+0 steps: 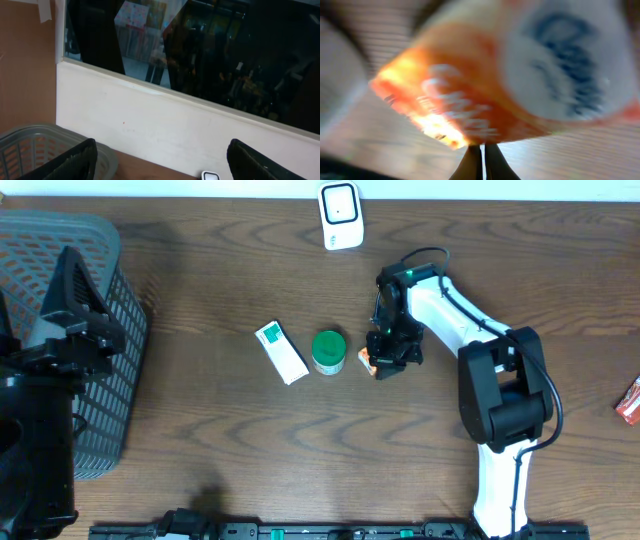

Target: Scan the item barcode

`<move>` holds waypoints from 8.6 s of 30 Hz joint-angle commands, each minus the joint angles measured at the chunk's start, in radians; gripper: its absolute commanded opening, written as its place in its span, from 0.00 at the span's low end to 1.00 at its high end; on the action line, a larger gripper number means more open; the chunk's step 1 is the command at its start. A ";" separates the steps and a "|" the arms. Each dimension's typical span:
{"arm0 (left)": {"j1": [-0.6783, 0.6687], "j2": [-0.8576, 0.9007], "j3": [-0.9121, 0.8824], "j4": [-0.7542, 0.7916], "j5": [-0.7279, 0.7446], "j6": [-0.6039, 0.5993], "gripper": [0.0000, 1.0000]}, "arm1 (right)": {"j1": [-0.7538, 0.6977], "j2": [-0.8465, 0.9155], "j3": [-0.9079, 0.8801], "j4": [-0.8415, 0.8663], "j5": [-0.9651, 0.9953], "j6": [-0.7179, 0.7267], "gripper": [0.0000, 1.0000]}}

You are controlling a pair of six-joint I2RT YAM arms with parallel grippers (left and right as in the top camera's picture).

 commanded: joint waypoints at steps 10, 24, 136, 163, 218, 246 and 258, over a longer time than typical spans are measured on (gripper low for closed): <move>0.003 -0.003 0.000 0.003 -0.005 -0.013 0.83 | 0.007 -0.236 0.000 0.037 0.016 0.036 0.89; 0.003 -0.003 0.000 0.003 -0.005 -0.013 0.83 | 0.081 -0.121 -0.001 0.241 0.302 -0.294 0.99; 0.003 -0.003 0.000 0.003 -0.005 -0.013 0.83 | 0.011 0.289 0.331 1.528 0.430 -0.010 0.38; 0.003 -0.003 0.000 0.003 -0.005 -0.013 0.83 | 0.009 0.138 0.741 0.785 0.446 -0.097 0.14; 0.003 -0.003 0.000 0.003 -0.005 -0.012 0.83 | -0.709 -0.416 0.247 -0.079 -0.142 0.056 0.99; 0.003 -0.003 0.000 0.003 -0.005 -0.012 0.83 | 0.226 -0.241 0.229 0.045 0.249 1.104 0.99; 0.003 -0.003 0.000 0.003 -0.005 -0.013 0.83 | 0.235 -0.055 0.229 0.132 0.135 1.159 0.99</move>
